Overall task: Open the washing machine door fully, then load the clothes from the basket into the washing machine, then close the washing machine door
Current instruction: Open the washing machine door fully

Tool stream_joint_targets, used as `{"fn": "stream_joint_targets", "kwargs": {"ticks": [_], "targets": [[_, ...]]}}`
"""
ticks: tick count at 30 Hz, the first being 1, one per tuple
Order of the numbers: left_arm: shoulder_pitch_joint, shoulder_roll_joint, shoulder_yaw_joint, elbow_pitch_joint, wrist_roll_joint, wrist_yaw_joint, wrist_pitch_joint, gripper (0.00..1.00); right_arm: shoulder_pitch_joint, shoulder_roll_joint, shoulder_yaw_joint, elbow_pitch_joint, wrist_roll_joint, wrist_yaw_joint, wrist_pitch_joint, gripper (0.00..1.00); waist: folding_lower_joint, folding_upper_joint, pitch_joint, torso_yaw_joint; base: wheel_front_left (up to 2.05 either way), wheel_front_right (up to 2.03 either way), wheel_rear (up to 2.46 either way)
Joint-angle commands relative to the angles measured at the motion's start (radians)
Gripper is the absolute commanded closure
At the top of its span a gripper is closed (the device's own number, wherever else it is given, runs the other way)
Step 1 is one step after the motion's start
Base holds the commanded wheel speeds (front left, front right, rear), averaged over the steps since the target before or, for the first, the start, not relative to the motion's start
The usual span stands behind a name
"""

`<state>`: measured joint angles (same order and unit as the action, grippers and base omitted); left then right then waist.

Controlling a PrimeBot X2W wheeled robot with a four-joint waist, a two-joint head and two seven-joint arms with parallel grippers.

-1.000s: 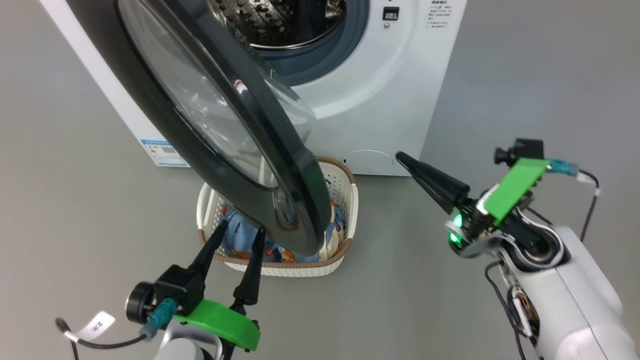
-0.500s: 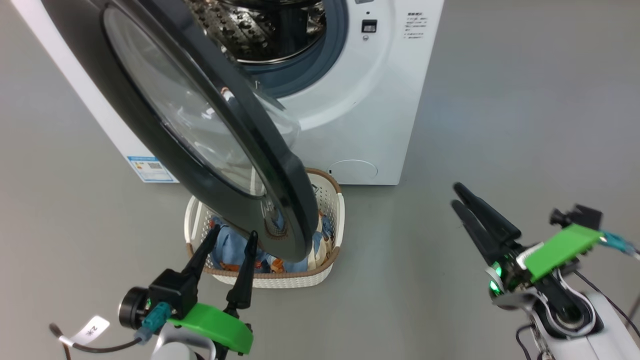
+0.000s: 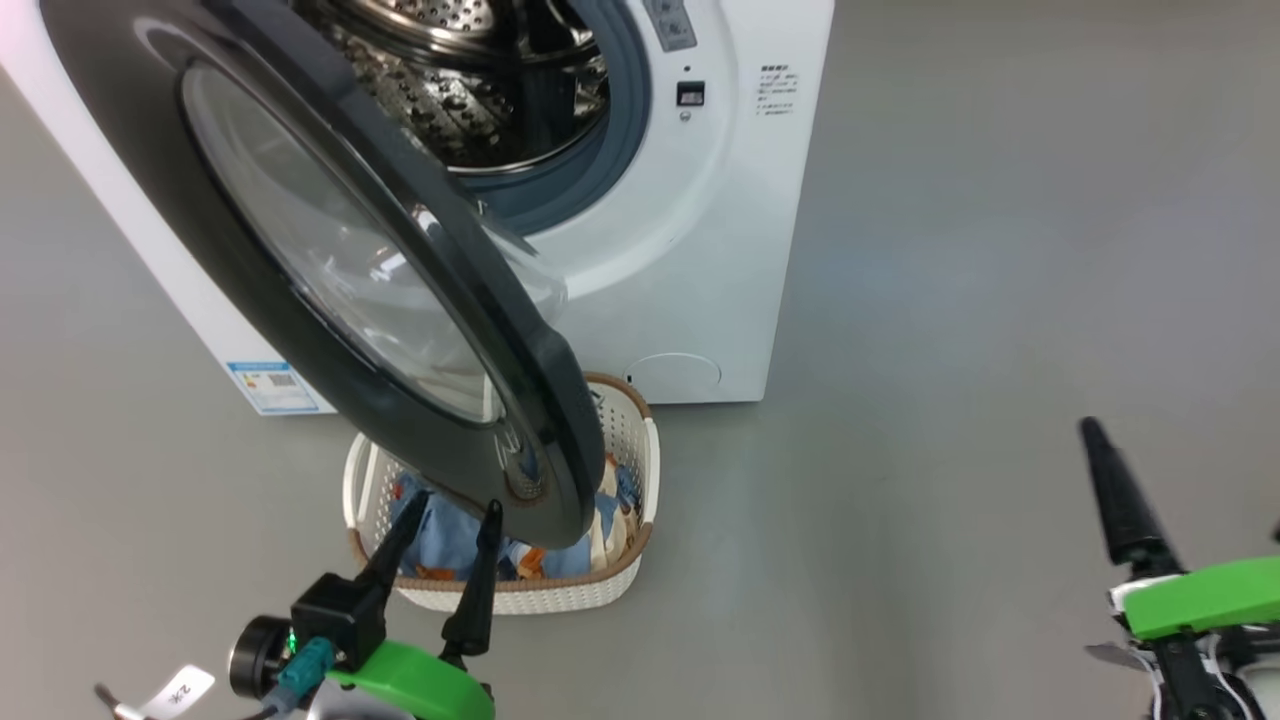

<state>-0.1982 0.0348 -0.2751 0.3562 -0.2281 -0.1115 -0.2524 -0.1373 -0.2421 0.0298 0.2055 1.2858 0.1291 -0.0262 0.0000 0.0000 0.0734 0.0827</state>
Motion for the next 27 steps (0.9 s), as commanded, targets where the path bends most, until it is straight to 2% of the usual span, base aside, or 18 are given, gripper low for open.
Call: {"fn": "stream_joint_targets", "kwargs": {"ticks": [1,5,6,7,8,14,19,27], "targets": [[-0.001,0.015,0.035,-0.016,0.010,-0.009,-0.009,0.00,0.006,-0.034,-0.001,-0.022,-0.075,0.002,-0.061,0.00,0.0000,0.0000,-0.019,-0.015,0.00,0.00,0.00],[0.008,0.015,0.037,-0.013,0.008,-0.012,-0.009,0.00,0.017,-0.064,-0.025,-0.001,-0.273,0.002,-0.167,0.00,0.0000,0.0000,-0.032,-0.022,0.00,0.00,0.00],[0.010,0.015,0.037,-0.013,0.008,-0.012,-0.009,0.00,0.017,-0.068,-0.034,0.004,-0.330,0.002,-0.185,0.00,0.0000,0.0000,-0.036,-0.023,0.00,0.00,0.00],[0.010,0.015,0.037,-0.013,0.008,-0.012,-0.009,0.00,0.017,-0.068,-0.034,0.004,-0.330,0.002,-0.185,0.00,0.0000,0.0000,-0.036,-0.023,0.00,0.00,0.00],[0.012,0.015,0.037,-0.012,0.007,-0.013,-0.009,0.00,0.018,-0.074,-0.043,0.009,-0.405,0.002,-0.199,0.00,0.0000,0.0000,-0.040,-0.025,0.00,0.00,0.00],[0.022,0.015,0.035,-0.013,0.005,-0.015,-0.009,0.00,0.035,-0.022,-0.113,-0.030,-0.751,0.002,-0.230,0.00,0.0000,0.0000,-0.054,-0.026,0.00,0.00,0.00],[0.025,0.015,0.032,-0.014,-0.002,-0.016,-0.009,0.00,0.085,0.032,-0.146,-0.078,-0.970,0.002,-0.234,0.00,0.0000,0.0000,-0.061,-0.018,0.00,0.00,0.00],[0.037,0.015,0.036,-0.016,-0.009,-0.017,-0.009,0.00,0.162,0.109,-0.151,-0.125,-1.170,0.002,-0.235,0.00,0.0000,0.0000,-0.068,-0.013,0.00,0.00,0.00]]}}
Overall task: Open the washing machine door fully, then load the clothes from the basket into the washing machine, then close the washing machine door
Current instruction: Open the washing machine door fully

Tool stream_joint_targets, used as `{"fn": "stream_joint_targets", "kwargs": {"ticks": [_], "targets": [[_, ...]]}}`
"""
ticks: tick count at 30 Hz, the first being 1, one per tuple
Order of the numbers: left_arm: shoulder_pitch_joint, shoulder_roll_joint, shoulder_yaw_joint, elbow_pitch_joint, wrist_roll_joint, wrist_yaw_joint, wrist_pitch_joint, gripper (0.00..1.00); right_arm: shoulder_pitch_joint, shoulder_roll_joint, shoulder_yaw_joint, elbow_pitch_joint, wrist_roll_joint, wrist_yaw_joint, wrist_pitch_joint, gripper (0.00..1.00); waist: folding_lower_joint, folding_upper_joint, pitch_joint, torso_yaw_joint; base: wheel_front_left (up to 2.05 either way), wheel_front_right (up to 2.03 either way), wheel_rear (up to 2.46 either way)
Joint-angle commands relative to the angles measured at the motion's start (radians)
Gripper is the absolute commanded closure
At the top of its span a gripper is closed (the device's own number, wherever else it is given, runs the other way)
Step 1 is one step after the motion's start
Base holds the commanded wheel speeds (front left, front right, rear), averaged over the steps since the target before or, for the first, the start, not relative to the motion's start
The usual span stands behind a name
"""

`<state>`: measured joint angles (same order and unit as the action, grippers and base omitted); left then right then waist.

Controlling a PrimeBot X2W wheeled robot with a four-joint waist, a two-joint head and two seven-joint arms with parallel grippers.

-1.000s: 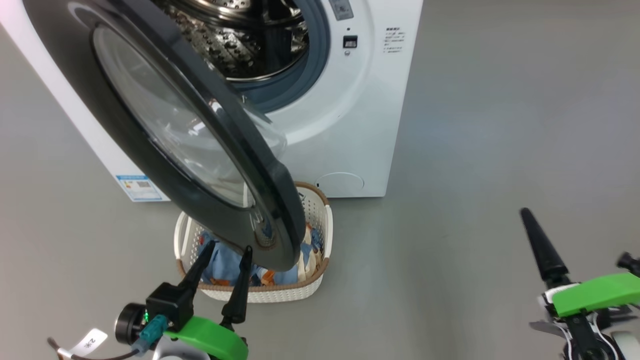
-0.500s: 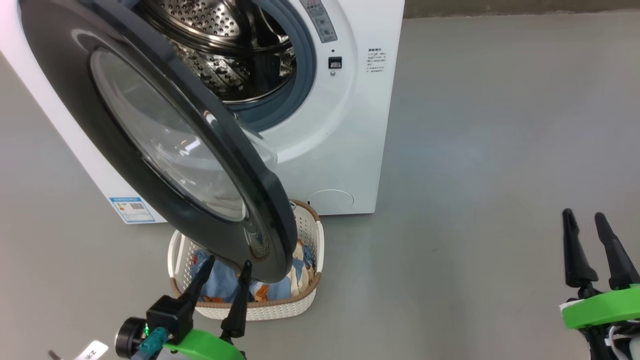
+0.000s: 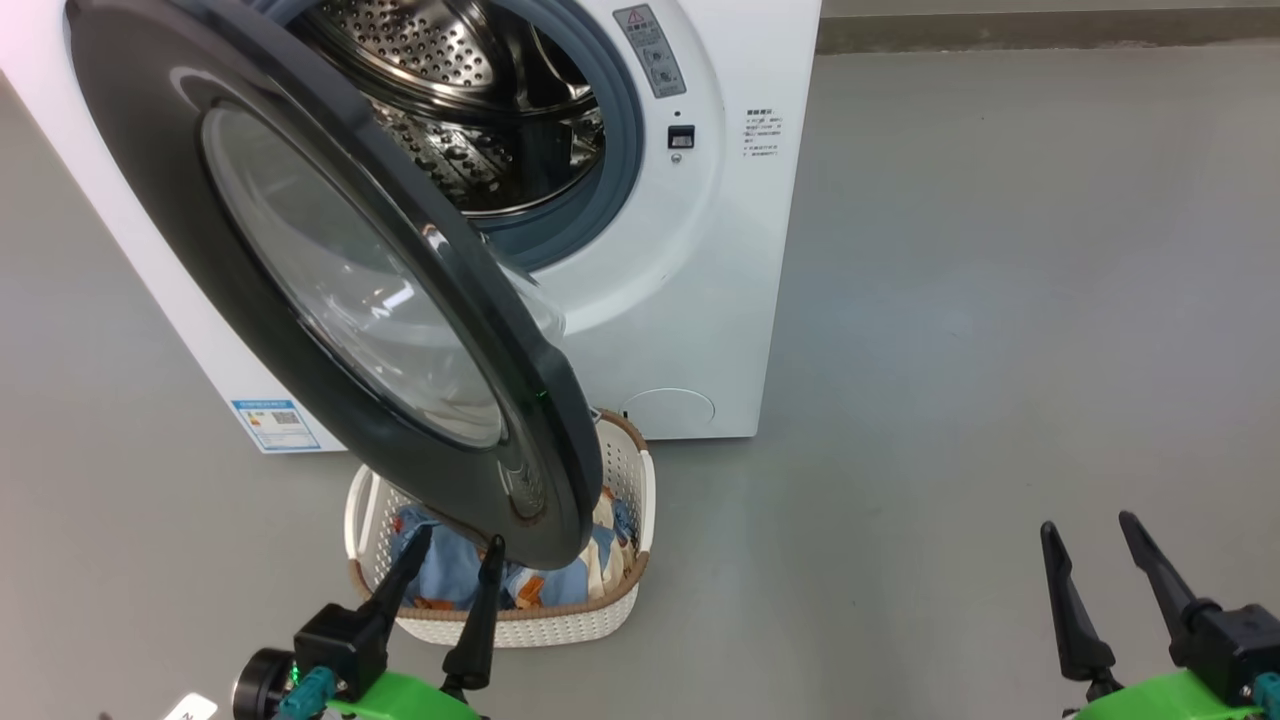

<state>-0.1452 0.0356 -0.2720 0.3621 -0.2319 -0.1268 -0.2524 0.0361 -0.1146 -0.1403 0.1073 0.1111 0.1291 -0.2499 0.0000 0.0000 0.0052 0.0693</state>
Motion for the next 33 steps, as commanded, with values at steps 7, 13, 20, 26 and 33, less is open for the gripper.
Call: {"fn": "stream_joint_targets", "kwargs": {"ticks": [7,13,20,26,33], "targets": [[-0.014,0.015,0.040,-0.020,-0.002,-0.003,-0.009,0.00,0.021,0.013,0.013,-0.032,-0.051,0.002,-0.012,0.00,0.0000,0.0000,-0.002,-0.002,0.00,0.00,0.00],[-0.013,0.015,0.042,-0.016,-0.005,-0.003,-0.009,0.00,0.031,0.024,0.015,-0.032,-0.057,0.002,-0.012,0.00,0.0000,0.0000,-0.004,-0.002,0.00,0.00,0.00],[-0.012,0.015,0.042,-0.012,-0.011,-0.003,-0.009,0.00,0.036,0.028,0.013,-0.036,-0.059,0.002,-0.012,0.00,0.0000,0.0000,-0.005,-0.002,0.00,0.00,0.00],[-0.013,0.015,0.043,-0.009,-0.012,-0.003,-0.009,0.00,0.037,0.030,0.011,-0.037,-0.060,0.002,-0.012,0.00,0.0000,0.0000,-0.002,-0.002,0.00,0.00,0.00],[-0.015,0.015,0.045,-0.004,-0.014,0.000,-0.009,0.01,0.036,0.032,0.007,-0.036,-0.062,0.002,-0.012,0.00,0.0000,0.0000,0.000,-0.005,0.00,0.00,0.00]]}}
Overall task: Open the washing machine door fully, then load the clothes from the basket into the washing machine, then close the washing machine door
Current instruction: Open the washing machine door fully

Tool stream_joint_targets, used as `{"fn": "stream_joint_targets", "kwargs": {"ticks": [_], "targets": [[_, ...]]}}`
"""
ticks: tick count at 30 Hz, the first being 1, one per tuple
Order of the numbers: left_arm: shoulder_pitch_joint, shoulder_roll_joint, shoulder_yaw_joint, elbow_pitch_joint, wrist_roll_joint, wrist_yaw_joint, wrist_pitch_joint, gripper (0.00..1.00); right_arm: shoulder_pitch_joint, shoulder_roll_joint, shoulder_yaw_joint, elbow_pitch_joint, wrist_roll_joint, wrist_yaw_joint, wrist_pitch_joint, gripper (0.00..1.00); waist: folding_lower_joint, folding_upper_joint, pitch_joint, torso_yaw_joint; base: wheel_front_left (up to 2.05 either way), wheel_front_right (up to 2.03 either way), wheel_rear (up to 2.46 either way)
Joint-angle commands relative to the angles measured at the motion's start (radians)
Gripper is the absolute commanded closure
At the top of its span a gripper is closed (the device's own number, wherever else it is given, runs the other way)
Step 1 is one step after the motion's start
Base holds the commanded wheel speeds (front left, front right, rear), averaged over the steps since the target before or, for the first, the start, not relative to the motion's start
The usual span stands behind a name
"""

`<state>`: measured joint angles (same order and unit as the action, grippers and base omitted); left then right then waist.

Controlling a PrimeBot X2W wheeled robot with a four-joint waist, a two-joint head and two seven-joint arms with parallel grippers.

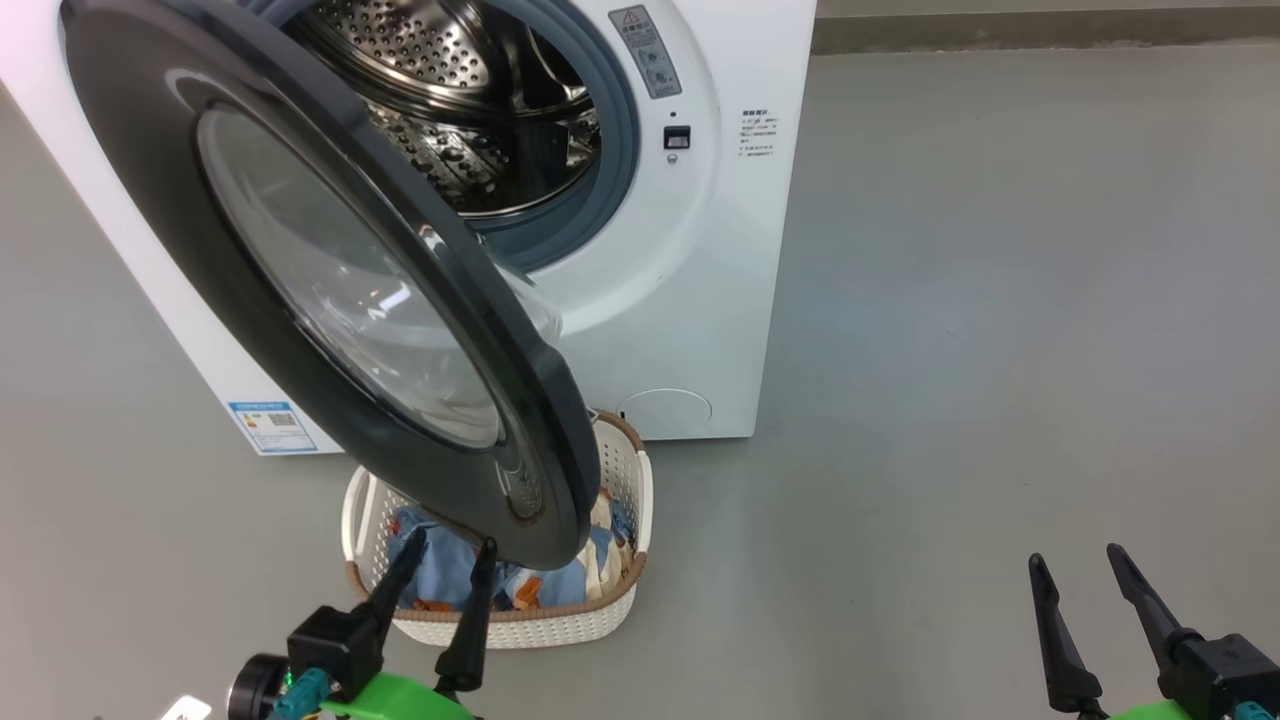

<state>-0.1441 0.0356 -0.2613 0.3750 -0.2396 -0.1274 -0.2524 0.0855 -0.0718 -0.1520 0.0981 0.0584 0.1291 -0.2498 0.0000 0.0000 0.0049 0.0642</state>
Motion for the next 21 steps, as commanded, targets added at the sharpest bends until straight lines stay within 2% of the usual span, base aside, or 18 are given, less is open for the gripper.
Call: {"fn": "stream_joint_targets", "kwargs": {"ticks": [1,2,3,4,6,21], "targets": [[-0.017,0.015,0.034,-0.016,-0.007,0.001,-0.009,0.08,-0.013,-0.010,0.018,-0.027,-0.010,0.002,-0.012,0.00,0.0000,0.0000,0.000,-0.001,0.00,0.00,0.00],[-0.017,0.015,0.034,-0.015,-0.007,0.002,-0.009,0.17,-0.013,-0.010,0.017,-0.028,-0.010,0.002,-0.012,0.00,0.0000,0.0000,0.000,-0.001,0.00,0.00,0.00],[-0.018,0.015,0.034,-0.014,-0.008,0.003,-0.009,0.40,-0.013,-0.009,0.017,-0.028,-0.010,0.002,-0.012,0.00,0.0000,0.0000,0.000,-0.002,0.00,0.00,0.00],[-0.018,0.015,0.034,-0.013,-0.007,0.004,-0.009,0.56,-0.012,-0.009,0.016,-0.028,-0.010,0.002,-0.012,0.00,0.0000,0.0000,0.000,-0.003,0.00,0.00,0.00],[-0.019,0.015,0.033,-0.008,-0.006,0.007,-0.009,1.00,-0.012,-0.009,0.015,-0.028,-0.010,0.002,-0.012,0.00,0.0000,0.0000,-0.001,-0.004,0.00,0.00,0.00],[-0.041,0.015,0.058,-0.010,0.001,0.053,-0.009,1.00,-0.012,-0.005,0.017,-0.031,-0.012,0.002,-0.012,0.00,0.0000,0.0000,0.004,-0.002,0.00,0.00,0.00]]}}
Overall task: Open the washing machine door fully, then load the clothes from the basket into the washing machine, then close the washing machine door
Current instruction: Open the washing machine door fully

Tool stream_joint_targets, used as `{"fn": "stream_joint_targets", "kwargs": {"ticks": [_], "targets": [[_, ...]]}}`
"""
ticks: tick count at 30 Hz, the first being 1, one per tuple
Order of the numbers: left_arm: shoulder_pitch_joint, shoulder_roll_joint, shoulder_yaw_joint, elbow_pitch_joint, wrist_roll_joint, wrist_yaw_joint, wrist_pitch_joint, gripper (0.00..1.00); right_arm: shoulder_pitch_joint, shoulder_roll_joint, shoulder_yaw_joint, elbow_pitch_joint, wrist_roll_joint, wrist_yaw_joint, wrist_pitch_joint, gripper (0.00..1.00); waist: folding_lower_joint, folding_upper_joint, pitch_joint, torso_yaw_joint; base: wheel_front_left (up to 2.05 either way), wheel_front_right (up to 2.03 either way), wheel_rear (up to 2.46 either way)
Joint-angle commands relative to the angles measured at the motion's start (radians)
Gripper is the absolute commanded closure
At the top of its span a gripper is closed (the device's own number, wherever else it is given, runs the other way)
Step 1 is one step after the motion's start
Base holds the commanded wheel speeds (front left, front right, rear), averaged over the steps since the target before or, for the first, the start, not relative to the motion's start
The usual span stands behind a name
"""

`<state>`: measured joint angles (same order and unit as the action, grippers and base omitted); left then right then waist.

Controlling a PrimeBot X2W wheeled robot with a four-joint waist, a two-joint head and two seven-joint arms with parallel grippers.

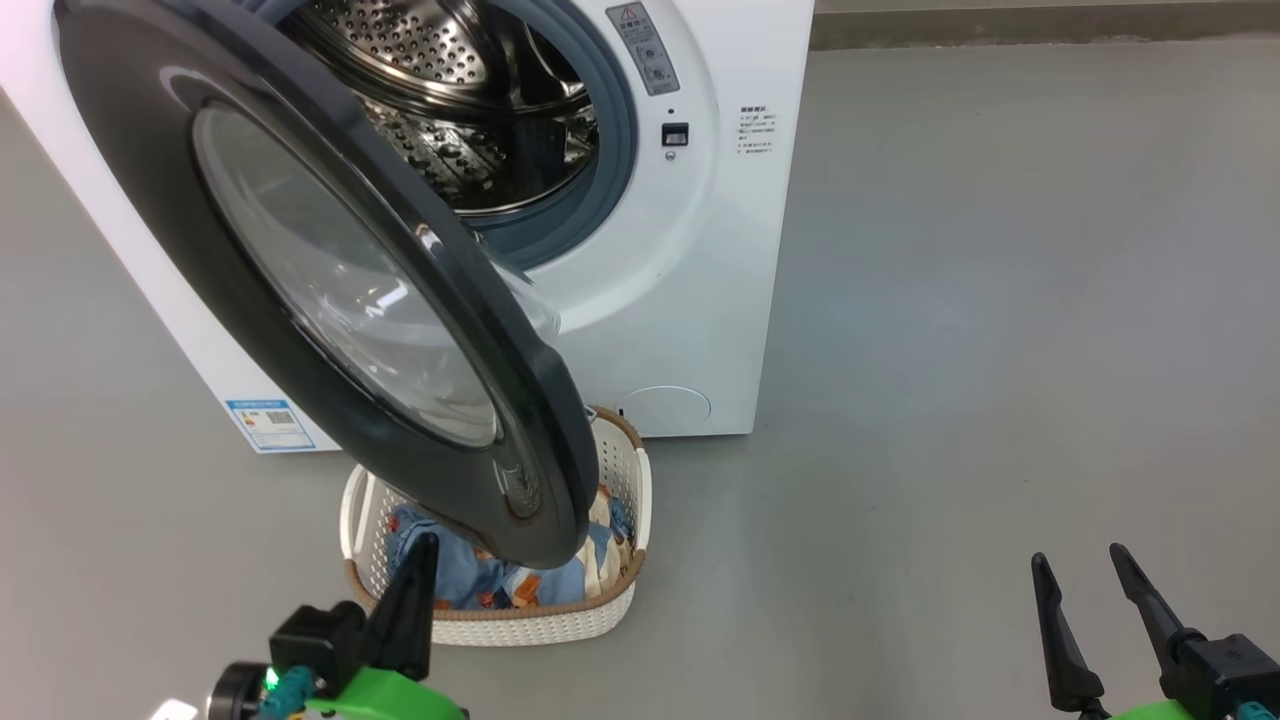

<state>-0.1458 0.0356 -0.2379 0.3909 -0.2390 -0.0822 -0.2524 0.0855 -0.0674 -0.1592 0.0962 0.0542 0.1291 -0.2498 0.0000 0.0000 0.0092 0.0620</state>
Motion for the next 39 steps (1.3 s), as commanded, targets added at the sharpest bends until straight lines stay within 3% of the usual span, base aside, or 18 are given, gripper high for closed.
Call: {"fn": "stream_joint_targets", "kwargs": {"ticks": [1,13,20,25,29,39], "targets": [[-0.044,0.015,0.039,-0.031,0.001,0.013,-0.009,1.00,-0.013,-0.009,0.025,-0.029,-0.008,0.002,-0.012,0.00,0.0000,0.0000,0.001,0.001,0.00,0.00,0.00],[-0.235,0.024,0.133,-0.158,0.028,0.049,-0.009,1.00,-0.020,-0.016,0.042,-0.027,-0.014,0.002,-0.012,0.00,0.0000,0.0000,0.016,0.023,0.00,0.00,0.00],[-0.354,0.021,0.109,-0.253,0.054,0.068,-0.009,1.00,-0.020,-0.021,0.056,-0.024,-0.014,0.002,-0.012,0.00,0.0000,0.0000,0.018,0.040,0.00,0.00,0.00],[-0.430,0.016,-0.008,-0.336,0.058,0.086,0.007,1.00,-0.018,-0.022,0.069,-0.023,-0.014,0.002,-0.012,0.00,0.0000,0.0000,0.020,0.051,0.00,0.00,0.00],[-0.470,0.015,-0.167,-0.385,0.005,0.116,0.056,1.00,-0.021,-0.025,0.085,-0.022,-0.014,0.002,-0.012,0.00,0.0000,0.0000,0.028,0.057,0.00,0.00,0.00],[-0.499,0.015,-0.485,-0.314,-0.150,0.208,0.152,1.00,-0.037,-0.029,0.112,-0.021,-0.010,0.002,-0.012,0.00,0.0000,0.0000,0.045,0.053,0.00,0.00,0.00]]}}
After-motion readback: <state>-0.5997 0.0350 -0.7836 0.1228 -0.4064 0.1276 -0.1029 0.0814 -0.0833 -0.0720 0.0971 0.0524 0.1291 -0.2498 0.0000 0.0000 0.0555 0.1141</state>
